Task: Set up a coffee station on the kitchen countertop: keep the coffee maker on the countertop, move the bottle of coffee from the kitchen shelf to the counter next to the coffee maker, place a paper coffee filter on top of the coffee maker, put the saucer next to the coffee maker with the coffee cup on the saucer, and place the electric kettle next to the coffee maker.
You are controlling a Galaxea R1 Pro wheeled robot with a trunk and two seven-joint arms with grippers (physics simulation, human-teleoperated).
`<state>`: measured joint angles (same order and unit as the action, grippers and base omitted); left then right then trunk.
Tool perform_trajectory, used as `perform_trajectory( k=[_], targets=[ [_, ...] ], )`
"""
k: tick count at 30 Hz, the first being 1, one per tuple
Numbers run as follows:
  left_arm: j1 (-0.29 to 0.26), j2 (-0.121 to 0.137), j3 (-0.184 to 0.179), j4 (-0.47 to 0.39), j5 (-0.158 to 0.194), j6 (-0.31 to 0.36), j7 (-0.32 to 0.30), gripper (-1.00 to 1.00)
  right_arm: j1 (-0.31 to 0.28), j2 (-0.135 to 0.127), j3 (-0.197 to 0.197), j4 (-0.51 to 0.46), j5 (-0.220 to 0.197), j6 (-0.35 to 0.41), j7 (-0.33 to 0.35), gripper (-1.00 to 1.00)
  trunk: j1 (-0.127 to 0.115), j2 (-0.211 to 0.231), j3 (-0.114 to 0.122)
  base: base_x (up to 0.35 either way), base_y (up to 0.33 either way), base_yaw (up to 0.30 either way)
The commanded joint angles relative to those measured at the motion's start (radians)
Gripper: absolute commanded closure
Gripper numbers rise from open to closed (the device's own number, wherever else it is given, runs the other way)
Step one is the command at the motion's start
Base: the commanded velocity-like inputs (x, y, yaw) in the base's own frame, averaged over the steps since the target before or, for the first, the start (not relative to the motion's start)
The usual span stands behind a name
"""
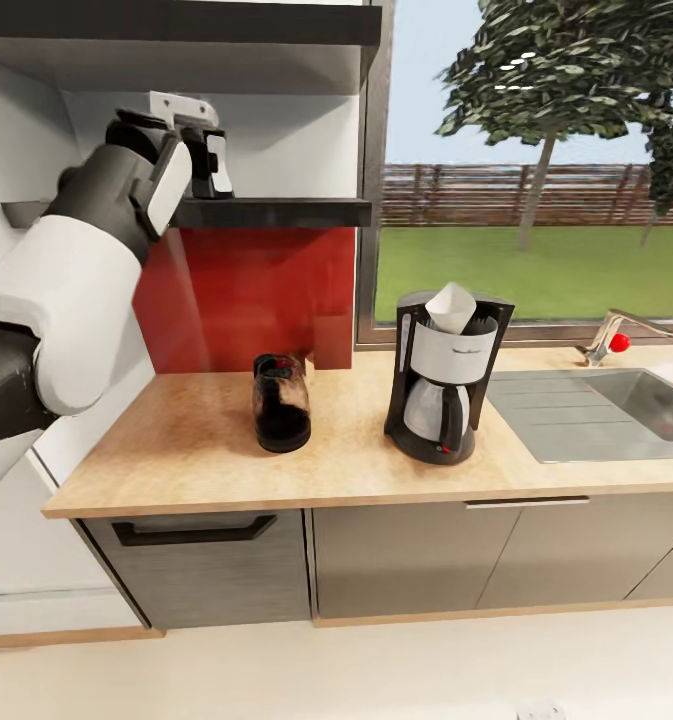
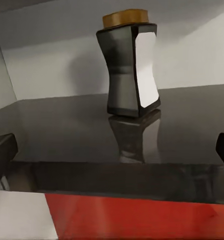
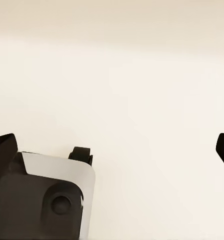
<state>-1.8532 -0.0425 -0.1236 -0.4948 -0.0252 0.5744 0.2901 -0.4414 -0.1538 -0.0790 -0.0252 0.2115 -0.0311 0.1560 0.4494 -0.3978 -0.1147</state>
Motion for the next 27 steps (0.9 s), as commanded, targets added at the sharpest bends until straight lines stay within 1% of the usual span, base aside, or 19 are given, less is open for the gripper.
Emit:
perform_trajectory(
  k=[1,3,4,5,6,7,12,14,15,18,23,27],
  targets=[
    [0.006,0.0,-0.007,-0.011,-0.011,0.006,0.001,-1.0,-0.001,0.001,-0.008,0.001,0.009,-0.002,0.003,-1.0,0.001,-0.002,-0.002,0.0,0.0,0.0],
    [0.011,0.0,-0.008,-0.025,-0.016,0.006,0.001,-1.0,0.003,0.0,-0.008,0.001,0.009,0.001,0.004,-1.0,0.001,-0.002,-0.002,0.0,0.0,0.0],
    [0.013,0.001,-0.009,-0.033,-0.018,0.005,0.0,-1.0,0.016,-0.002,-0.008,0.002,0.009,0.002,0.005,-1.0,0.001,-0.002,-0.002,0.0,0.0,0.0],
    [0.015,0.001,-0.009,-0.039,-0.019,0.005,0.0,-1.0,0.036,-0.004,-0.009,0.002,0.009,0.003,0.005,-1.0,0.001,-0.002,-0.002,0.0,0.0,0.0],
    [0.016,0.001,-0.01,-0.046,-0.02,0.003,0.001,-1.0,0.098,-0.016,-0.009,0.002,0.008,0.003,0.005,-1.0,0.001,-0.002,-0.002,0.0,0.0,-0.026],
    [0.016,0.0,-0.01,-0.047,-0.02,0.002,0.001,-1.0,0.12,-0.019,-0.009,0.002,0.008,0.004,0.004,-1.0,0.001,-0.002,-0.001,0.0,0.0,-0.047],
    [0.016,-0.002,-0.009,-0.061,-0.021,0.003,0.002,-1.0,0.19,-0.02,-0.008,0.002,0.01,0.004,0.006,-1.0,0.001,-0.002,0.003,0.0,0.0,-0.039],
    [0.016,-0.002,-0.01,-0.071,-0.021,0.004,0.002,-1.0,0.195,-0.018,-0.007,0.001,0.011,0.003,0.005,-1.0,0.001,-0.002,0.004,0.0,0.0,-0.008],
    [0.017,-0.001,-0.009,-0.079,-0.021,0.004,0.001,-1.0,0.198,-0.016,-0.007,0.001,0.032,0.002,0.004,-1.0,0.001,-0.002,0.004,0.084,0.0,-0.003],
    [0.017,0.001,-0.005,-0.084,-0.021,0.004,0.0,-1.0,0.201,-0.014,-0.007,0.001,0.05,-0.001,0.004,-1.0,0.001,-0.002,0.004,0.189,0.0,-0.001],
    [0.017,0.002,-0.001,-0.086,-0.021,0.004,0.0,-1.0,0.202,-0.013,-0.007,0.001,0.052,-0.001,0.002,-1.0,0.001,-0.002,0.004,0.242,0.0,0.0],
    [0.017,0.005,0.001,-0.087,-0.021,0.004,0.0,-1.0,0.202,-0.014,-0.008,0.001,0.052,-0.001,0.002,-1.0,0.001,-0.002,0.004,0.061,0.0,0.0]
  ],
)
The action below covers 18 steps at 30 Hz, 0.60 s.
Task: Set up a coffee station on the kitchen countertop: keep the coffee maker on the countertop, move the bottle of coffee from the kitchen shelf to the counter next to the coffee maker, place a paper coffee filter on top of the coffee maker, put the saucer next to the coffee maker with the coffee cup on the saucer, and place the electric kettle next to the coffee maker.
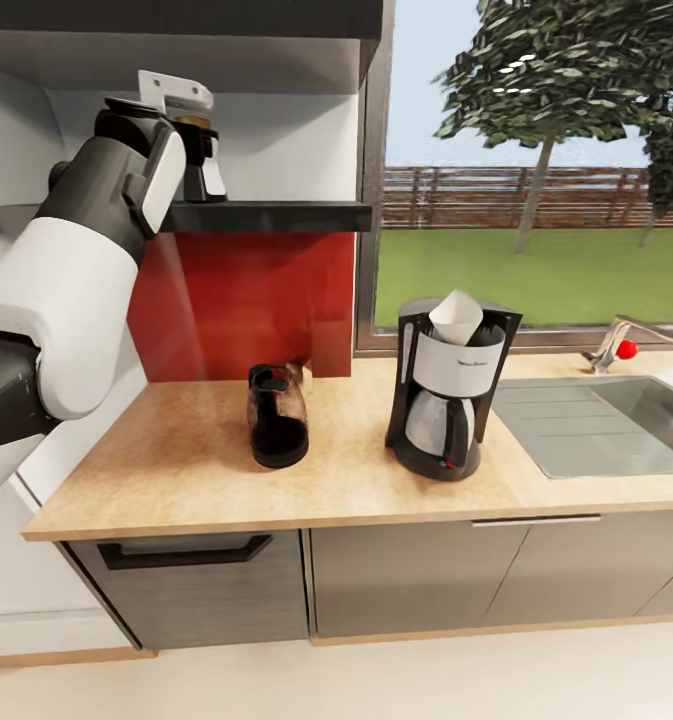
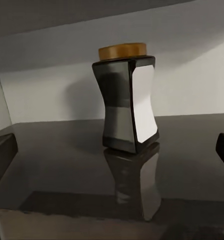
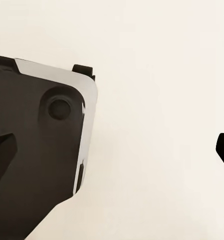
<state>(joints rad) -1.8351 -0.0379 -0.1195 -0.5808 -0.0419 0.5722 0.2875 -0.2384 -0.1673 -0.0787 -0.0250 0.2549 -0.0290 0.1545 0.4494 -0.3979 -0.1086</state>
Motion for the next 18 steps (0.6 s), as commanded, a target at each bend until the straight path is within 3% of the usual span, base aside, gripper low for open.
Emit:
perform_trajectory(
  k=[1,4,12,18],
  targets=[
    [-0.001,0.0,-0.003,-0.001,-0.004,0.006,0.002,-1.0,0.0,-0.001,-0.008,0.0,0.009,-0.002,0.004,-1.0,0.001,-0.002,-0.002,0.013,0.0,0.0],
    [-0.001,0.003,-0.001,0.0,-0.004,0.008,0.001,-1.0,0.0,-0.001,-0.009,0.0,0.009,-0.002,0.004,-1.0,0.001,-0.002,-0.002,0.049,0.0,0.0],
    [-0.001,0.011,-0.001,-0.001,-0.004,0.006,0.002,-1.0,0.0,-0.001,-0.009,0.0,0.009,-0.002,0.004,-1.0,0.001,-0.002,-0.002,0.251,0.0,0.0],
    [-0.001,0.016,0.0,0.0,-0.004,0.007,0.002,-1.0,0.001,-0.001,-0.009,0.0,0.009,-0.002,0.004,-1.0,0.001,-0.002,-0.002,0.036,0.0,0.0]
  ],
)
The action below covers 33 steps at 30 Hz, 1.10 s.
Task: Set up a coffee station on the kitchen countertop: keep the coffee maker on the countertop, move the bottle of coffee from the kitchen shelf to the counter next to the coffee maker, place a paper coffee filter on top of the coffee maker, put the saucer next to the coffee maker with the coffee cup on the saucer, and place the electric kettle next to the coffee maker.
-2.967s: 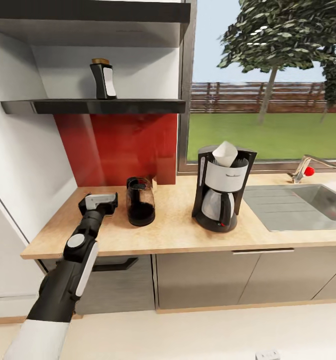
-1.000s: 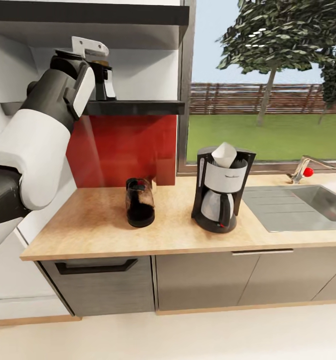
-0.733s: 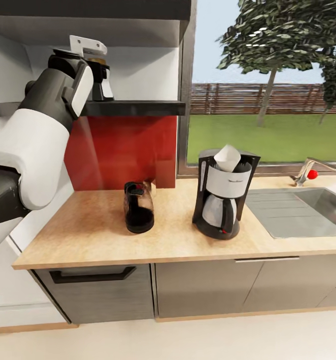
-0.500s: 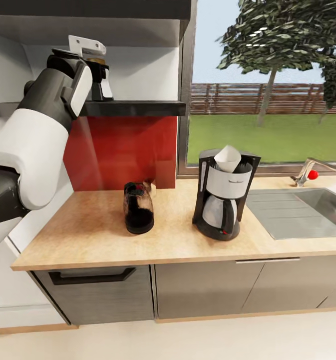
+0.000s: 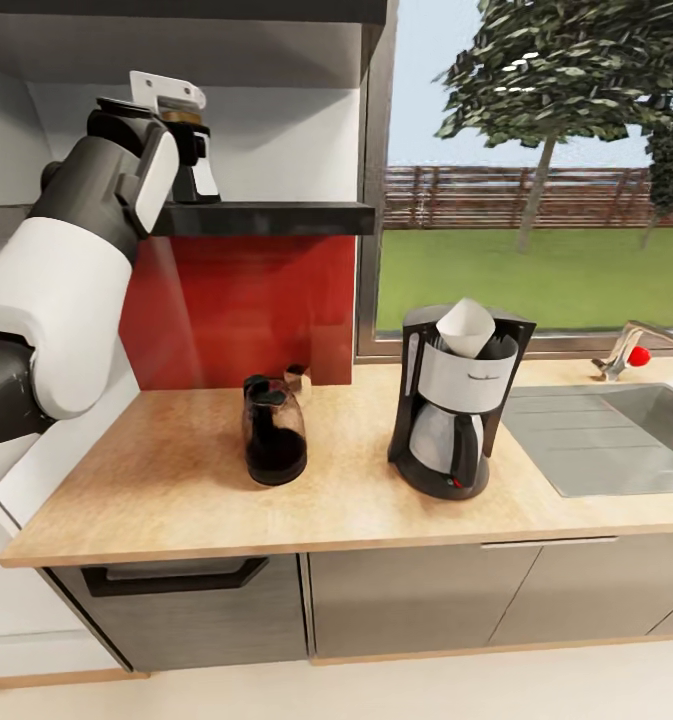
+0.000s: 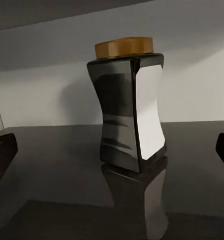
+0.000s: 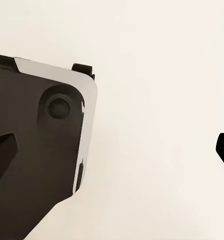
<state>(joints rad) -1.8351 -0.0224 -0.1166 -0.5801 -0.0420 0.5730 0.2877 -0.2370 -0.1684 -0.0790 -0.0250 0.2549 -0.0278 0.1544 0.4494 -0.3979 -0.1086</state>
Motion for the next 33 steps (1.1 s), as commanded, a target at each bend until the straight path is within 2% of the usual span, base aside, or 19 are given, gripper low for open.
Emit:
perform_trajectory(
  k=[1,13,22,33],
  targets=[
    [-0.001,0.001,-0.003,0.0,-0.004,0.006,0.002,-1.0,-0.001,0.0,-0.008,0.0,0.009,-0.003,0.004,-1.0,0.001,-0.002,-0.002,0.004,0.0,0.0],
    [0.0,0.008,-0.003,-0.001,-0.004,0.007,0.002,-1.0,-0.001,0.0,-0.008,0.0,0.009,-0.003,0.004,-1.0,0.001,-0.002,-0.002,0.039,0.067,0.0],
    [0.0,0.009,-0.003,0.0,-0.004,0.007,0.002,-1.0,0.002,0.0,-0.008,0.0,0.009,-0.003,0.004,-1.0,0.001,-0.002,-0.002,0.247,0.001,0.0],
    [0.0,0.01,-0.002,0.0,-0.004,0.009,0.002,-1.0,0.006,-0.001,-0.008,0.0,0.009,-0.003,0.004,-1.0,0.001,-0.002,-0.002,0.079,0.0,0.0]
  ],
)
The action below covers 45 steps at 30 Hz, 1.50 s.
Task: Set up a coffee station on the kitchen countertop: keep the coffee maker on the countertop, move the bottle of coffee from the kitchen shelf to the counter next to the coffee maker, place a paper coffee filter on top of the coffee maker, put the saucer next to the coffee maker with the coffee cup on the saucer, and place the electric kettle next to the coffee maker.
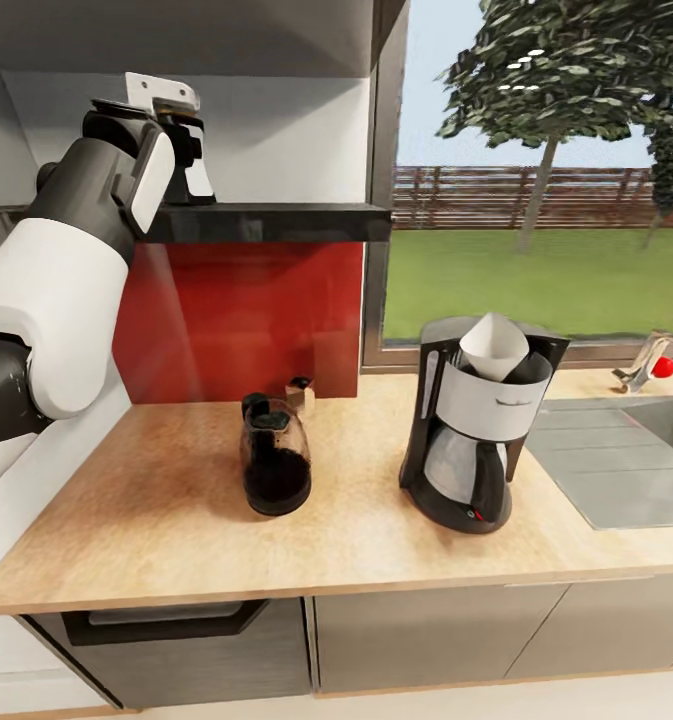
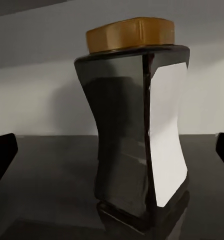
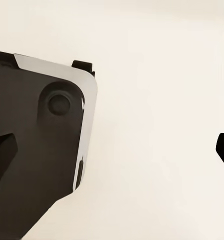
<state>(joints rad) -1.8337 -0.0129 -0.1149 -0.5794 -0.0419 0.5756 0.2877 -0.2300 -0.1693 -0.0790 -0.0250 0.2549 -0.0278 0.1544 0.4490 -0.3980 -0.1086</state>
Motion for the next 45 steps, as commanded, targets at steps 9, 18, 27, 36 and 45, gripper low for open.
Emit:
perform_trajectory(
  k=[9,18,27,36,45],
  targets=[
    [-0.001,0.011,-0.005,0.0,-0.004,0.007,0.002,-1.0,0.001,-0.001,-0.008,0.0,0.009,-0.003,0.004,-1.0,0.001,-0.002,-0.002,0.168,0.0,0.0],
    [0.003,0.024,-0.005,-0.001,-0.004,0.006,0.002,-1.0,0.001,-0.001,-0.008,0.001,0.009,-0.003,0.004,-1.0,0.001,-0.002,-0.002,0.021,0.004,0.0],
    [0.005,0.024,-0.006,0.0,-0.003,0.006,0.002,-1.0,0.001,-0.001,-0.008,0.0,0.009,-0.003,0.004,-1.0,0.001,-0.002,-0.002,0.046,0.031,0.0],
    [0.007,0.025,-0.005,0.0,-0.003,0.006,0.002,-1.0,0.001,-0.001,-0.008,0.0,0.009,-0.003,0.004,-1.0,0.001,-0.002,-0.002,0.096,-0.01,0.0],
    [0.036,0.024,-0.005,0.0,0.002,0.004,0.004,-1.0,0.001,-0.001,-0.008,0.0,0.009,-0.003,0.004,-1.0,0.001,-0.002,-0.002,0.012,-0.001,0.0]
  ],
)
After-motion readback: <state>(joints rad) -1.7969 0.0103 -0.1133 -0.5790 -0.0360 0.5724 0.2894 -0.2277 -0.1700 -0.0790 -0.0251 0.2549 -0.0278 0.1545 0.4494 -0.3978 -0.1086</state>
